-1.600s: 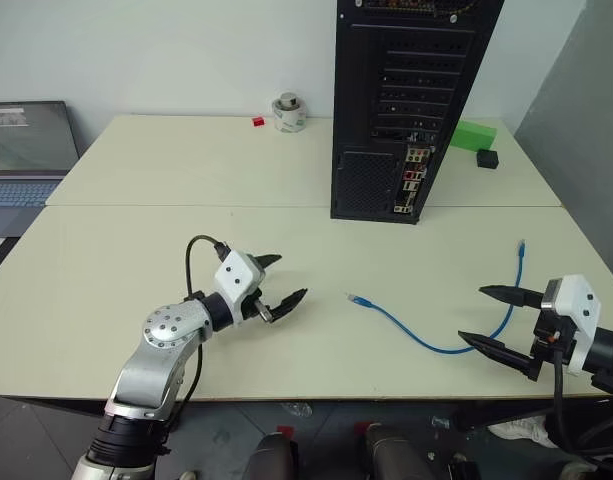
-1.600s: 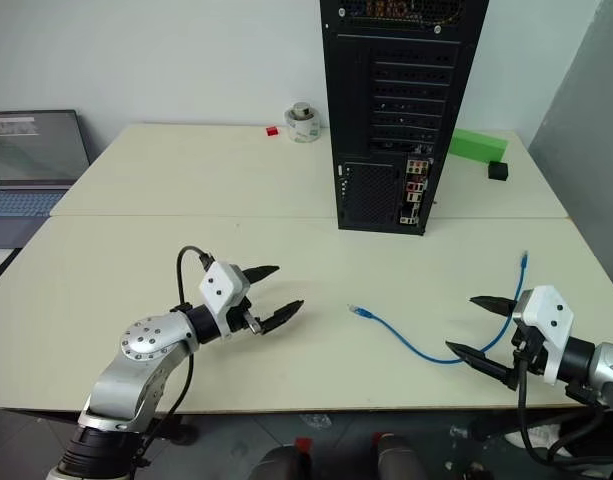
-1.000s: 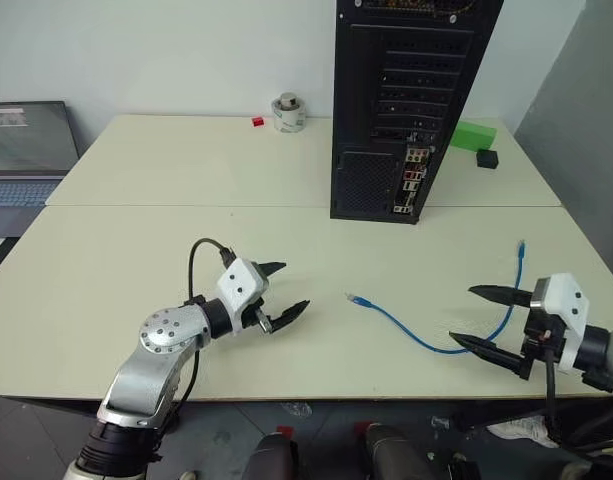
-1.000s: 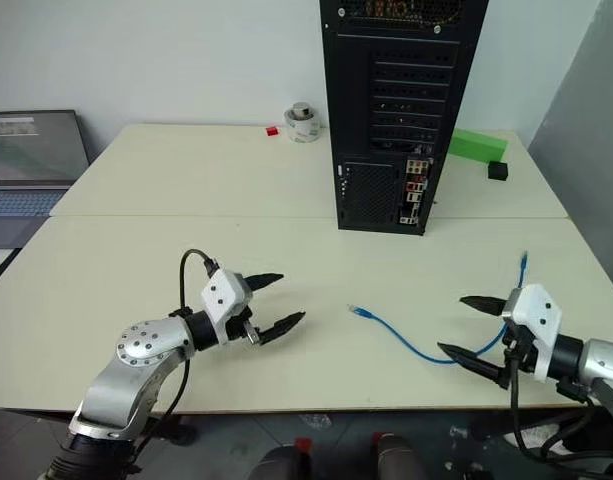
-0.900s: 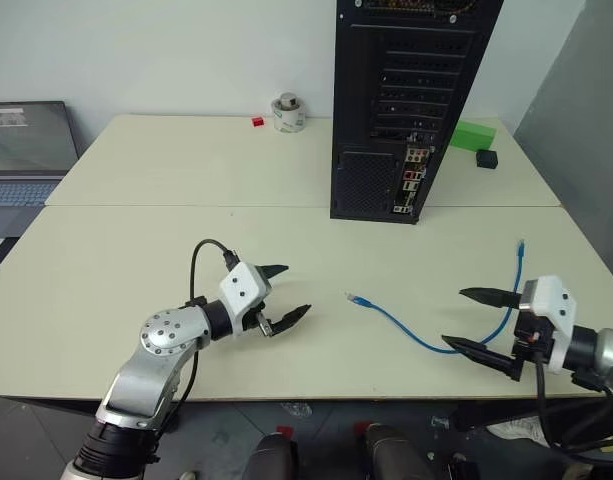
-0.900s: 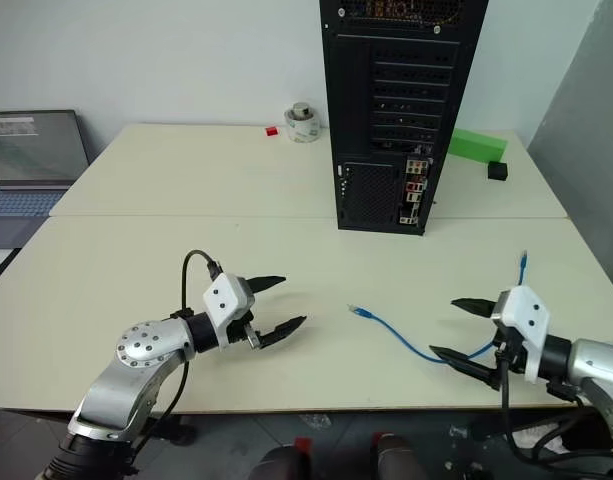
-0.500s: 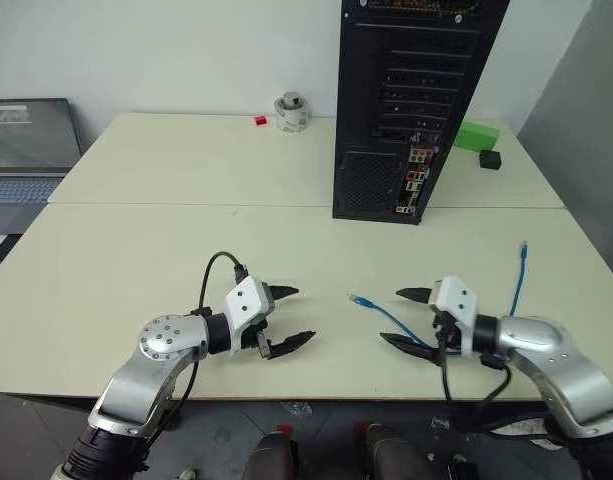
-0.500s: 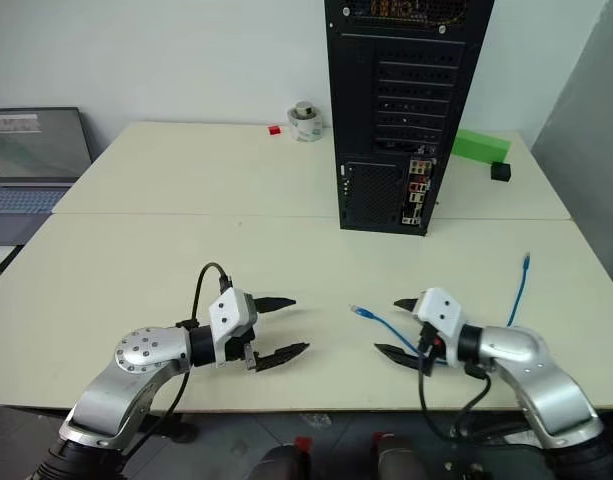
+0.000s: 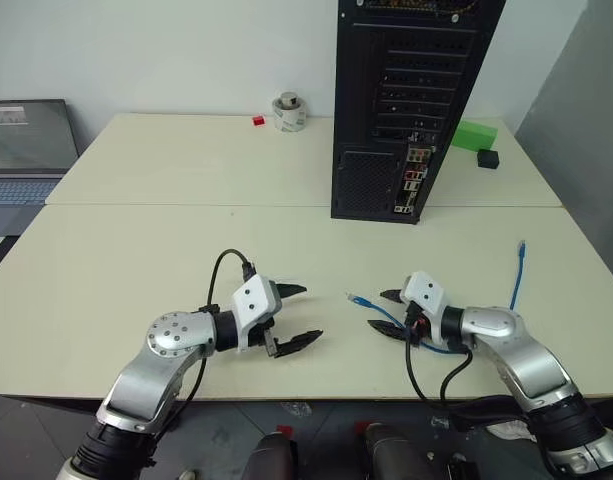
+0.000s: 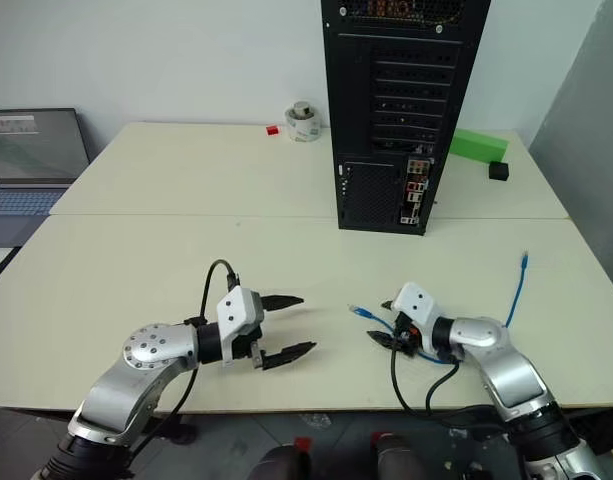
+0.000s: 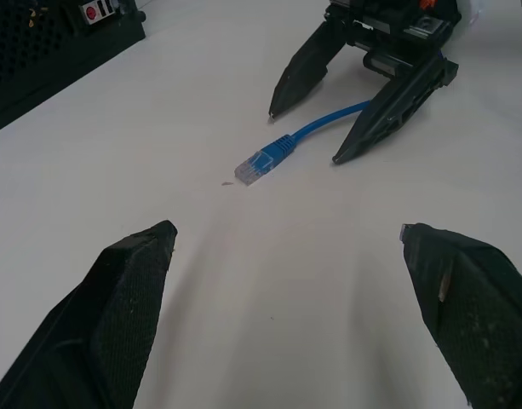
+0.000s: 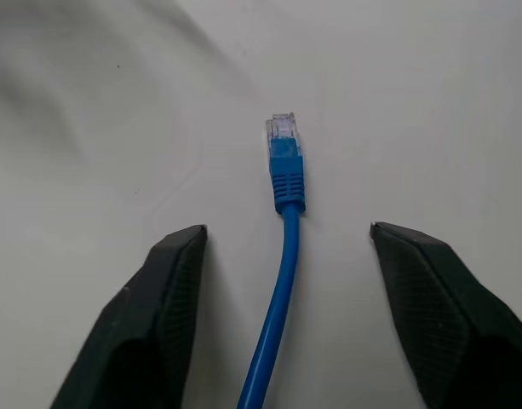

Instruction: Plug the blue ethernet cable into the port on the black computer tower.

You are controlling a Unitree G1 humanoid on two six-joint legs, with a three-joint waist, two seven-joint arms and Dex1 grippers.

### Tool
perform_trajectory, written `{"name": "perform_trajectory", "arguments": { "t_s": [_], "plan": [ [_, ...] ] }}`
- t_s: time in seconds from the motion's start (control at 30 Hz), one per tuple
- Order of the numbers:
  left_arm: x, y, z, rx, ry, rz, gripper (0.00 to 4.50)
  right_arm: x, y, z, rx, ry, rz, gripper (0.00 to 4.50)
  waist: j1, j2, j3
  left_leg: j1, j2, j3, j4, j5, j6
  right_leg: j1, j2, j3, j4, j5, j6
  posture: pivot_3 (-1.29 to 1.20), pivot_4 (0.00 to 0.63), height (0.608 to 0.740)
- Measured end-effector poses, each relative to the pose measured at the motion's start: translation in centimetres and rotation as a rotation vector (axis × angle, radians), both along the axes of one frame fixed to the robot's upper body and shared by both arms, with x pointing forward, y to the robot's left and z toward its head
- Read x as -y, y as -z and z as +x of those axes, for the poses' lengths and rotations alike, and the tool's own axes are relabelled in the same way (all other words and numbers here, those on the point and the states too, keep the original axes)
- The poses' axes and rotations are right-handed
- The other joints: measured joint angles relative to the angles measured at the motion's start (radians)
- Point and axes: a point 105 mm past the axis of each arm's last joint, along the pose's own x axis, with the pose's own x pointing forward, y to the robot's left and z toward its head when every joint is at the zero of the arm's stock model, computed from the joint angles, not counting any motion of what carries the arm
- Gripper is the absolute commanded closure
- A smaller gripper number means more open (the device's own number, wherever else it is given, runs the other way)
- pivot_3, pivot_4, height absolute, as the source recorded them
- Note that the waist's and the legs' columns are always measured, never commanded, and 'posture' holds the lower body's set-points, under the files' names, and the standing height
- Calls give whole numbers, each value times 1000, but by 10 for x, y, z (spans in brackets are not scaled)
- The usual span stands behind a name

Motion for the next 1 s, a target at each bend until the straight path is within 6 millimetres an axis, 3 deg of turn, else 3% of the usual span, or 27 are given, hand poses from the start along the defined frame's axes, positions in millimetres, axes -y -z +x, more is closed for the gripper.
{"name": "perform_trajectory", "arguments": {
  "t_s": [0.27,0.33,0.53,0.7,1.0],
  "plan": [
    [0,0,5,-7,-10,-15,0,-2,0,1,35,-10,-37,4149,0,0,0,0,0,0,0,0,0,0,0,0,0,0,0,0,150,740],
    [1,-2,7,5,-5,-16,0,-2,0,2,38,-12,-41,4479,0,0,0,0,0,0,0,0,0,0,0,0,0,0,0,0,150,740],
    [5,0,17,9,15,-3,0,-1,-6,-2,49,-67,-65,4479,0,0,0,0,0,0,0,0,0,0,0,0,0,0,0,0,150,740],
    [14,3,10,3,139,28,0,-10,-23,-14,86,-214,-107,4479,-1,0,0,0,0,0,0,0,0,0,0,0,0,0,0,0,150,740],
    [21,3,9,12,228,57,0,-20,-30,-21,76,-312,-122,4479,0,0,0,0,0,-1,0,0,0,0,0,-1,0,0,0,0,150,740]
  ]
}}
